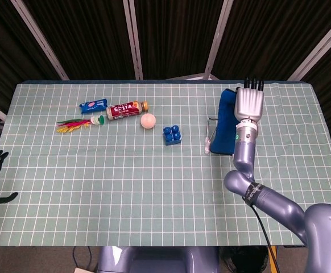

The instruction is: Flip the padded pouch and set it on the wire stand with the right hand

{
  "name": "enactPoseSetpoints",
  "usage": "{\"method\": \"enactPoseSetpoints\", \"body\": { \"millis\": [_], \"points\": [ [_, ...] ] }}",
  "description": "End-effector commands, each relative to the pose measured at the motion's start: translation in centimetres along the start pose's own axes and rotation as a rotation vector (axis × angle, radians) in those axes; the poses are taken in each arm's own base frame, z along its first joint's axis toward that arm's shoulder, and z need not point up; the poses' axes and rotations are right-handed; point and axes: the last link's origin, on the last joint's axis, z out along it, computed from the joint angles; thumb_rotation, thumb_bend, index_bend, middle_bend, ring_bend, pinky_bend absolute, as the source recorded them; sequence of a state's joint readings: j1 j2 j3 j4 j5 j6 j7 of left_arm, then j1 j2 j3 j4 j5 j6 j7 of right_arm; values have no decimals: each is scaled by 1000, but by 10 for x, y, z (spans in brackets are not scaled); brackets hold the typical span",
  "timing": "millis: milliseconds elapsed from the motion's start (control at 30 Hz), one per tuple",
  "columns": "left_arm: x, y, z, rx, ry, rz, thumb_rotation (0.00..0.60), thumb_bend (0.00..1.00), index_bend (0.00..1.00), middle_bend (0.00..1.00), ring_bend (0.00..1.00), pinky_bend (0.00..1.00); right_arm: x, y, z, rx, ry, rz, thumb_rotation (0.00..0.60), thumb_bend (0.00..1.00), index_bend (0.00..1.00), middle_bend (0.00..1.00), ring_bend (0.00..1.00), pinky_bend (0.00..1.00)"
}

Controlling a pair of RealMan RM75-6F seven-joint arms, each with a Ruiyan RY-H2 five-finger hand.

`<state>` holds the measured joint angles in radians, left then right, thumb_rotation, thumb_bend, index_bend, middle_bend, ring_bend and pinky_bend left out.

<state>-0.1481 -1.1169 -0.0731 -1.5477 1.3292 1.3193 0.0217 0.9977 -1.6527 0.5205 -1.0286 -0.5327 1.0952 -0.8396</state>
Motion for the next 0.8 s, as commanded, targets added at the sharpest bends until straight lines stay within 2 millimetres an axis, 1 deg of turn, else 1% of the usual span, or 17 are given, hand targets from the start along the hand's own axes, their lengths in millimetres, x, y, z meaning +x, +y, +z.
{"method": "enactPoseSetpoints", "body": {
  "millis": [33,67,100,133,167,200,267,333,400,633,800],
  "points": [
    [-2,0,2,3,-7,4,600,0,0,0,0,0,-5,-4,3,4,-25,-8,600,530,766,69,0,0],
    [-2,0,2,4,-8,5,600,0,0,0,0,0,-5,-4,4,4,-29,-9,600,528,779,69,0,0],
    [-2,0,2,5,-9,6,600,0,0,0,0,0,-6,-4,5,4,-33,-9,600,521,771,69,0,0],
    [-3,0,3,7,-11,6,600,0,0,0,0,0,-7,-5,6,3,-37,-7,600,504,727,69,0,0],
    [-3,-1,3,9,-12,7,600,0,0,0,0,0,-8,-5,7,3,-37,-3,600,479,662,68,0,0],
    [-3,-1,4,11,-13,8,600,0,0,0,0,0,-9,-5,8,2,-33,2,600,406,519,60,0,0],
    [-4,-1,4,13,-17,11,600,0,0,0,0,0,-10,-5,9,2,-28,8,600,161,202,22,0,0],
    [-5,-1,5,15,-20,14,600,0,0,0,0,0,-10,-5,11,1,-21,12,600,24,52,1,0,0],
    [-6,-1,6,17,-22,15,600,0,0,0,0,0,-10,-4,12,0,-10,15,600,0,3,0,0,0],
    [-6,-1,6,16,-18,15,600,0,0,0,0,0,-6,-1,14,-2,27,26,600,0,0,0,0,0],
    [-4,0,5,9,-15,8,600,0,0,0,0,0,1,5,10,12,51,43,600,0,0,0,0,0]
  ]
}}
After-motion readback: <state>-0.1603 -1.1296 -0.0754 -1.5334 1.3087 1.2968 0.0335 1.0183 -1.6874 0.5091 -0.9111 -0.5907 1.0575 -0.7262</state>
